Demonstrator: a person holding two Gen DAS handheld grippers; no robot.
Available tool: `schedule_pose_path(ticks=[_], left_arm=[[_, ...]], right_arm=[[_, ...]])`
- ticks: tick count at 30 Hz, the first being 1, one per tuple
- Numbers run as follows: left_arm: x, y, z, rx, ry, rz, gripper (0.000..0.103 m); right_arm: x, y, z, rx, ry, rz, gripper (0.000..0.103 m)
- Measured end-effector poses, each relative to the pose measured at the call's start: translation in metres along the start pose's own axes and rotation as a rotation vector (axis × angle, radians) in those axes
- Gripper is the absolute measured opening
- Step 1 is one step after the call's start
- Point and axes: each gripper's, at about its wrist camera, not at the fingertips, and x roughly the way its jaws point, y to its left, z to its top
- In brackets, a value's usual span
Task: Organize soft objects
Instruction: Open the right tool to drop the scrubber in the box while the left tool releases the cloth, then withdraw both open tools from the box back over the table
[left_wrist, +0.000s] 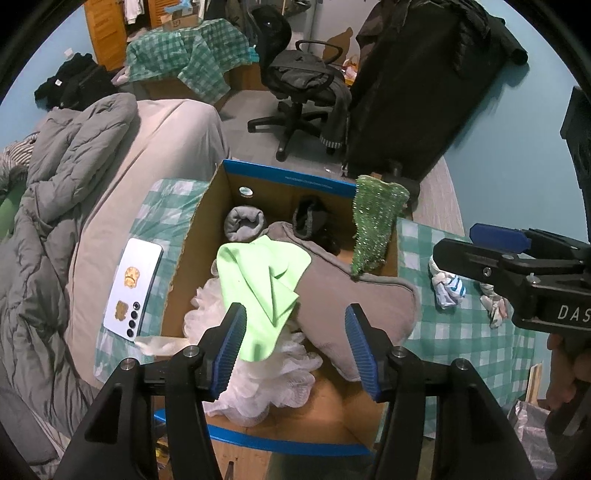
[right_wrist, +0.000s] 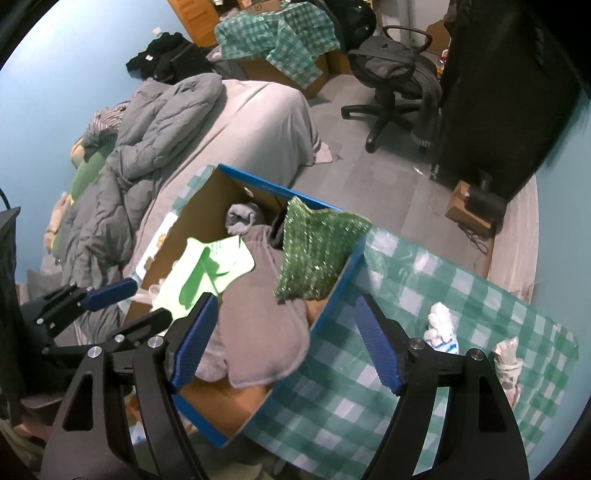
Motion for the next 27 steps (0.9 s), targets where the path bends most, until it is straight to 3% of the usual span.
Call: schedule_pose_path(ticks=[9, 27], left_arm=[[-0.011, -0.024, -0.010, 0.015, -0.014, 0.006, 0.062], [-0.011, -0.098, -0.020, 0.115, -0.004, -0.015, 0.067]], right_arm=[[-0.015, -0.017, -0.022, 0.001, 0.002, -0.018, 0.077], [-0.052, -0.089, -0.069, 0.091, -0.008, -0.075, 0.077]])
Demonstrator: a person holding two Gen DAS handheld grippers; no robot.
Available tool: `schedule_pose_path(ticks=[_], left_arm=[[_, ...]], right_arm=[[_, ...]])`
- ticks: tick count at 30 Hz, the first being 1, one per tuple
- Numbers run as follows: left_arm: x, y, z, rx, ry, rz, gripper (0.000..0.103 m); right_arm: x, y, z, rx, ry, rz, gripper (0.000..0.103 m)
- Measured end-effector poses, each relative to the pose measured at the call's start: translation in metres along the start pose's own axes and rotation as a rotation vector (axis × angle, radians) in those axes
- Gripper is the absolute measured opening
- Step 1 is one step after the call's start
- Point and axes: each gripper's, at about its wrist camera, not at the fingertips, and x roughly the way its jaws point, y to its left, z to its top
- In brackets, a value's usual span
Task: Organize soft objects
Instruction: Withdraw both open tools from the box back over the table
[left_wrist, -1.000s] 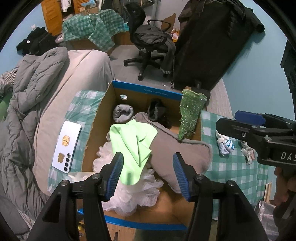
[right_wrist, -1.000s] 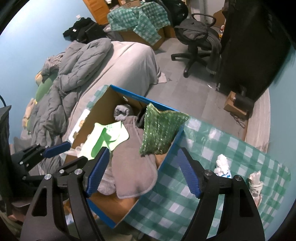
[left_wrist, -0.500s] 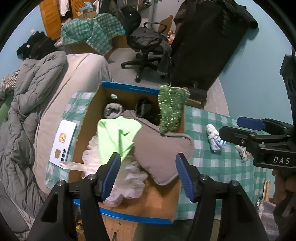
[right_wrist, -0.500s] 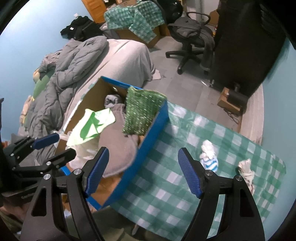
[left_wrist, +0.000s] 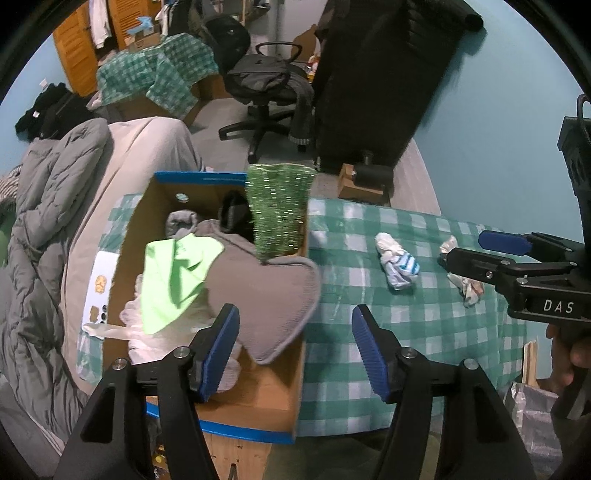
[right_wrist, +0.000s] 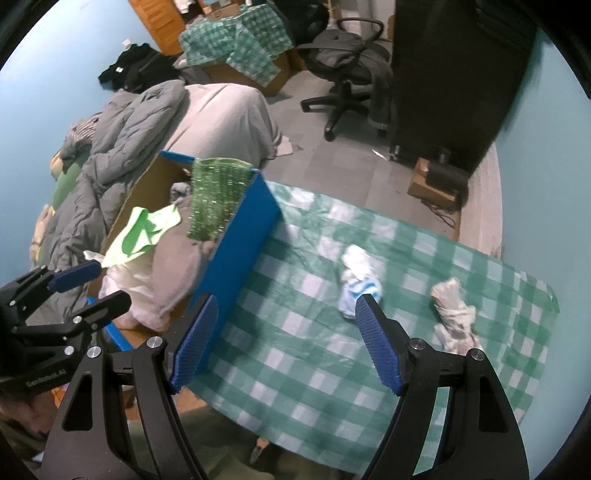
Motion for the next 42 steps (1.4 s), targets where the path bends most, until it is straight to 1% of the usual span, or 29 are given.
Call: schedule_pose_path(ticks=[6, 12, 16, 18, 25, 26, 27, 36, 42], left_arm=[[0.007, -0.028, 0.006, 0.045, 0.007, -0.016, 0.068], [0.013, -0.052, 0.009, 0.072, 0.011, -0.030, 0.071], [0.021, -0.067, 0.011, 0.095, 0.025, -0.036, 0.072], [0.024, -0.072, 0.012, 0.103, 0.032, -0.037, 0.074], [0.038, -0.091, 0.018, 0.122, 0.062, -0.057, 0.076], [0.041, -0.094, 0.019, 0.124, 0.070, -0.062, 0.078], [0.044, -0.097, 0.019, 0.126, 0.076, -0.066, 0.079], [0.077, -0.120, 0.024, 0.150, 0.133, -0.067, 0.080], [0.111, -0.131, 0.026, 0.149, 0.191, -0.055, 0.080]], right_arm=[[-0.013, -0.030, -0.009, 0.039, -0.013, -0.027, 0.077], [-0.020, -0.062, -0.022, 0.071, -0.016, -0.060, 0.078], [-0.023, -0.083, -0.030, 0.086, -0.007, -0.083, 0.078], [-0.024, -0.093, -0.035, 0.090, -0.002, -0.098, 0.078], [-0.025, -0.127, -0.048, 0.106, 0.014, -0.130, 0.078], [-0.025, -0.131, -0.049, 0.108, 0.015, -0.133, 0.078], [-0.024, -0.136, -0.051, 0.112, 0.019, -0.136, 0.078], [-0.005, -0.185, -0.066, 0.137, 0.071, -0.153, 0.078], [0.016, -0.197, -0.068, 0.102, 0.103, -0.138, 0.078]])
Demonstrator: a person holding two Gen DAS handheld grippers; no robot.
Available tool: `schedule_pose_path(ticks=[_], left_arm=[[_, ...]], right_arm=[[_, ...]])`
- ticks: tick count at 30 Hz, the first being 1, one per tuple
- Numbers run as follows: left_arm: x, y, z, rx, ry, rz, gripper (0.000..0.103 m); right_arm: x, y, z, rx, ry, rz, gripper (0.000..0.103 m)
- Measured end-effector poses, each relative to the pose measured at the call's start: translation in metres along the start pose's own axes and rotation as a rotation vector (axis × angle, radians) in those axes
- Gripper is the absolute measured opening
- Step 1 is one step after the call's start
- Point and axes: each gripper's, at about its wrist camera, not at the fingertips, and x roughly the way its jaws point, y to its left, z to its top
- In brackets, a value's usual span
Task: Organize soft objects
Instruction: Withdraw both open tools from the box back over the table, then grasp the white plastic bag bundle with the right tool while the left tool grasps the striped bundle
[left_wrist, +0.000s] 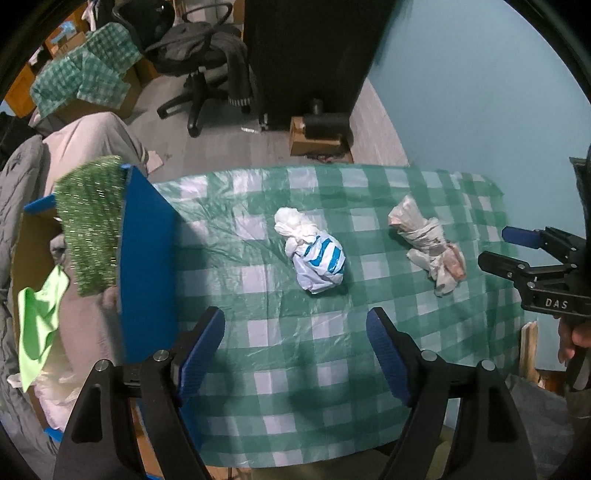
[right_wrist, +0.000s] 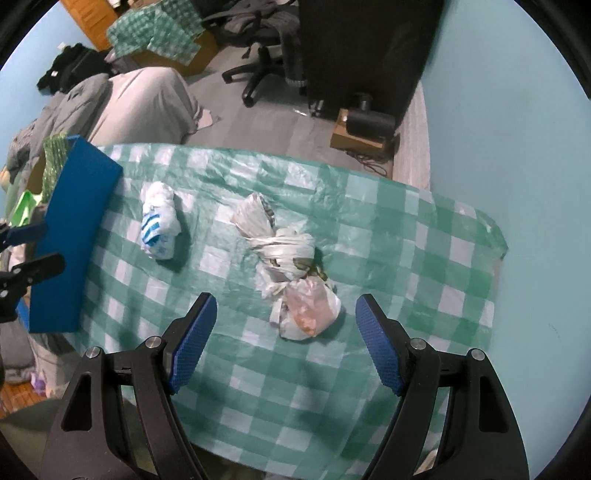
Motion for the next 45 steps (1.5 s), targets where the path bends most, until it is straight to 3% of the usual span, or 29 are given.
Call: schedule_pose_path(ticks=[14, 20, 31, 33, 35, 37, 39, 40, 45], left_arm=[[0.060, -0.016, 0.021, 0.049, 0.070, 0.006, 0.086], [0.079, -0.026, 0.029, 0.093, 0.089, 0.036, 0.086], [0.111, -0.038, 0.041, 0.074, 0.125, 0.081, 0.086], [0.115, -0.039, 0.042, 0.075, 0.126, 0.090, 0.086], [0.117, -0.040, 0.041, 0.074, 0.120, 0.093, 0.086], [0.116, -0.040, 0.042, 0.069, 0.106, 0.085, 0.082], [0.116, -0.038, 0.040, 0.062, 0.101, 0.083, 0.070], [0.116, -0.037, 0.040, 0.061, 0.104, 0.085, 0.058], [0.115, -0.033, 0.035, 0.070, 0.090, 0.092, 0.052]], right_arm=[[0.061, 0.003, 0.017, -0.133, 0.074, 0.008, 0.078], [0.078, 0.003, 0.019, -0.141, 0.094, 0.009, 0.078], [0.095, 0.003, 0.014, -0.124, 0.093, -0.002, 0.077], [0.098, 0.002, 0.013, -0.113, 0.096, 0.000, 0.070], [0.100, -0.001, 0.011, -0.099, 0.106, 0.012, 0.052], [0.101, -0.003, 0.010, -0.083, 0.106, 0.016, 0.047], [0.101, -0.003, 0.009, -0.074, 0.098, 0.020, 0.042], [0.100, -0.005, 0.008, -0.068, 0.096, 0.023, 0.040], [0.097, -0.007, 0.007, -0.066, 0.093, 0.033, 0.037]])
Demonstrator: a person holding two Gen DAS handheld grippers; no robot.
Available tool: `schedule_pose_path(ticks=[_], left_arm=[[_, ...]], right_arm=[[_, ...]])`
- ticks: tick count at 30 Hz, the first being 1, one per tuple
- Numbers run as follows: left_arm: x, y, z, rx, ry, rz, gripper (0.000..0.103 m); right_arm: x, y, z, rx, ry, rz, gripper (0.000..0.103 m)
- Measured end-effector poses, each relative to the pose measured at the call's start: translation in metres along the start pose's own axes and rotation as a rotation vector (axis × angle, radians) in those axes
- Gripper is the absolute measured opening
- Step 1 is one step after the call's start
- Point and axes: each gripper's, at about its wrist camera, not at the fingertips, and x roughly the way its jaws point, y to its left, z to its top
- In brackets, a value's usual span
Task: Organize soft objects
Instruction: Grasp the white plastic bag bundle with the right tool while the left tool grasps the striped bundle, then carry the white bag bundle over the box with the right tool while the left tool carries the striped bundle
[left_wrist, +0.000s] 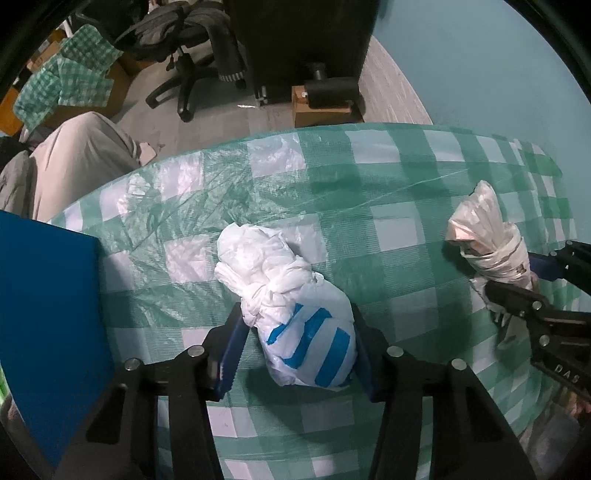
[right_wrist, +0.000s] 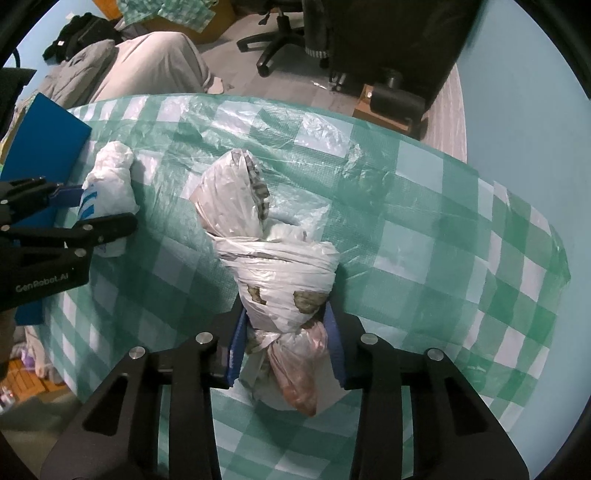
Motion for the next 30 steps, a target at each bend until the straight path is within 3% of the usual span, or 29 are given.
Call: schedule_pose_path(ticks=[9, 30], left_arm=[[-0.012, 0.006, -0.015, 0.009, -0.026, 0.014, 0.050], [-0.111, 0.020, -0.044, 0.021, -0.201, 0.002, 0.050]], right_arm=[[-0.011, 0.006, -0.005, 0.002, -0.002, 0.002, 0.036], [-0.090, 0.046, 0.002, -0.030, -0.087, 0.012, 0.036]])
